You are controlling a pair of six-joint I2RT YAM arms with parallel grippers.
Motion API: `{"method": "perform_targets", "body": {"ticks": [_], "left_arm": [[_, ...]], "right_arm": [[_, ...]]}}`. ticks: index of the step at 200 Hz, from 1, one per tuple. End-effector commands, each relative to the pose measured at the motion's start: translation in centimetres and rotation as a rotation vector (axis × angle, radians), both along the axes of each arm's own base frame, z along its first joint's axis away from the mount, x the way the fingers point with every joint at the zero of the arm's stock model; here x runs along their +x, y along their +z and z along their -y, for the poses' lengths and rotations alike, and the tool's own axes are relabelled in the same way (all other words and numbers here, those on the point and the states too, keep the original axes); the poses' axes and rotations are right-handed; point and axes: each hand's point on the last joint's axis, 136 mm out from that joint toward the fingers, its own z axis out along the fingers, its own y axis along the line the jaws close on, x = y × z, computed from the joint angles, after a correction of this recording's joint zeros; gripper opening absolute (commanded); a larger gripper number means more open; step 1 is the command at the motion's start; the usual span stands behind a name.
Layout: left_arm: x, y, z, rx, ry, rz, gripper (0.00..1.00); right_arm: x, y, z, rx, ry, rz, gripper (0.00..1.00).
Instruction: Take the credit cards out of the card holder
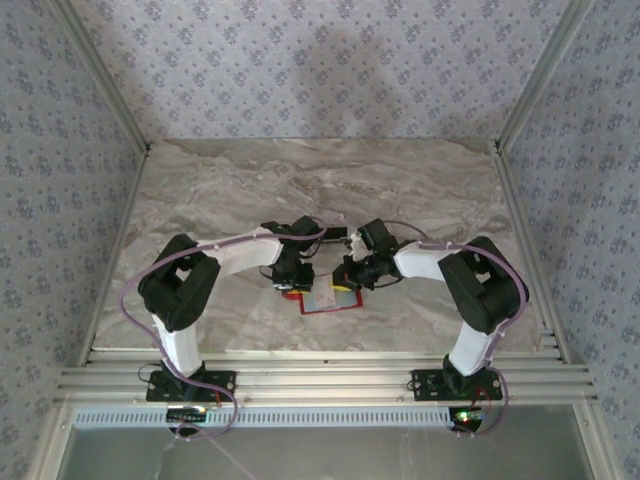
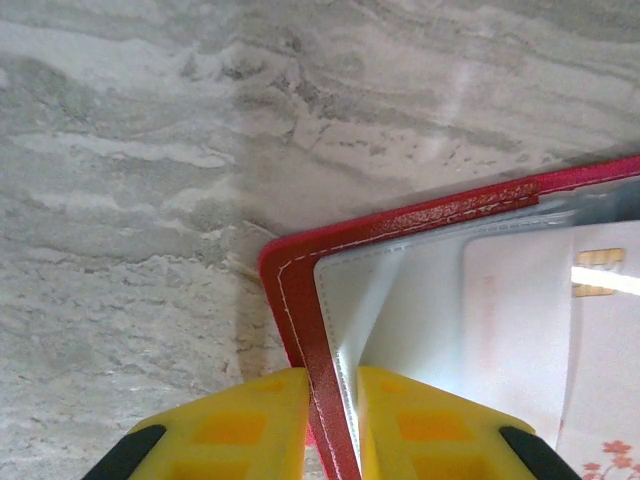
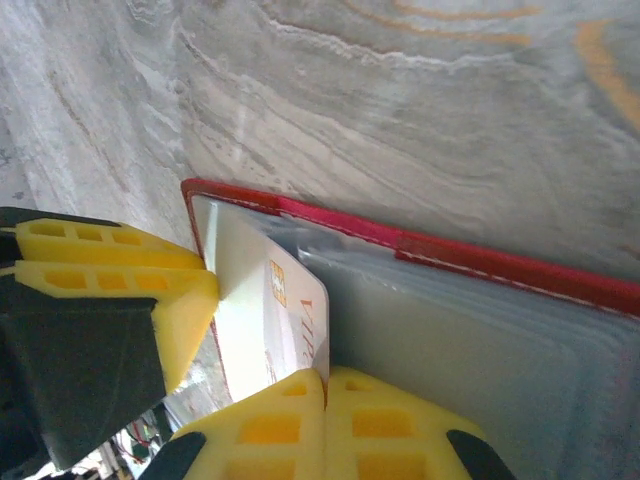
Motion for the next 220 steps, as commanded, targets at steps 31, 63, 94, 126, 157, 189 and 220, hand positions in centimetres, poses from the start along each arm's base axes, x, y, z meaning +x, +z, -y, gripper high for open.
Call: {"method": "perform_targets", "body": {"ticks": [31, 63, 94, 126, 157, 189, 220], "left_arm": [[-1.4, -1.6, -3.9, 0.174, -0.022, -0.051, 0.21], [-0.8, -1.1, -4.2, 0.182, -0.033, -0.032, 0.21], [-0.2, -0.8, -4.3, 0.187, -0.051, -0.011, 0.21], [0.5, -0.3, -4.1, 0.191, -0.072, 0.016, 0.21], [1.3, 0.8, -3.5, 0.163, -0.083, 0.054, 0.22], [2.1, 2.7, -2.9, 0.129, -0.085, 0.11, 0.25], [2.8, 4.6, -3.0, 0.1, -0.064, 0.168, 0.27]], "right_arm": [[-0.7, -0.4, 3.7, -0.19, 0.006, 0.028, 0.02], [-0.7, 0.0, 4.7, -0.253, 0.019, 0.053, 0.01], [-0.6, 1.2, 4.8, -0.25, 0.014, 0.08, 0.0], [-0.1, 3.6, 4.6, -0.212, 0.003, 0.135, 0.0], [0.4, 6.1, 4.4, -0.188, 0.051, 0.234, 0.0], [1.5, 8.4, 4.5, -0.232, 0.186, 0.408, 0.0], [2.8, 10.1, 4.5, -0.301, 0.392, 0.608, 0.0]]}}
